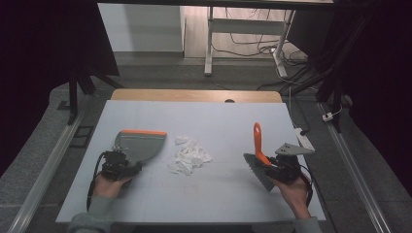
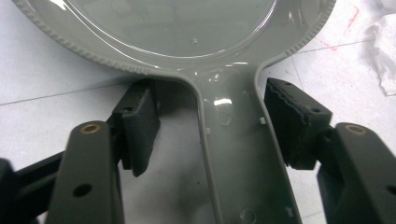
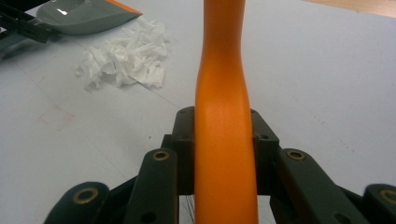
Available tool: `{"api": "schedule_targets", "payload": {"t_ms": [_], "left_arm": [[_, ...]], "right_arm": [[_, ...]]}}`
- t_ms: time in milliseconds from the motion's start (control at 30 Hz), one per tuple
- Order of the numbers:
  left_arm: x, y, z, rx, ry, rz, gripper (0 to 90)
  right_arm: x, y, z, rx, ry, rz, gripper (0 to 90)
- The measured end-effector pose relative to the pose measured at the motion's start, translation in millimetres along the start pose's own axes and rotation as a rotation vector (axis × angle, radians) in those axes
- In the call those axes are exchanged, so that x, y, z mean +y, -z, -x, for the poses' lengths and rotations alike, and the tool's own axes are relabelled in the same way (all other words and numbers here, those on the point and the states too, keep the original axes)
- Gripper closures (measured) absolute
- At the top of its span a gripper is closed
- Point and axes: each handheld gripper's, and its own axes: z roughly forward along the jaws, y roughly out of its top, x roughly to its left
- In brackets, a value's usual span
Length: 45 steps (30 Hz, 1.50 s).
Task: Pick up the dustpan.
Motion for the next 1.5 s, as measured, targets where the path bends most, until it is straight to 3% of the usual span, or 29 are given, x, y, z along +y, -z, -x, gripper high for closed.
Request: {"api": "schedule_targets", "payload": {"t_ms": [200,500,1033,1500], "left_arm": [[1.1,-1.8,-1.9,-0.021,0.013,0.008,43.3],[1.1,-1.0,-5.0,-0.039,0.018,0.020,59.7],[0.4,4.1,-11.4,-0.050,0.018,0.046,61.3],[0.4,13.6,-15.2,-0.062,-0.013,0.098,61.4]], "right_arm": [[-0.1,0.0,0.1,-0.001,0.001,-0.001,70.2],[-0.2,-0.4,0.1,-0.002,0.003,-0.003,70.2],[-0.4,-0.6,0.0,-0.003,0.005,-0.005,70.2],[0.1,0.5,-0.3,-0.004,0.006,0.003,70.2]]}}
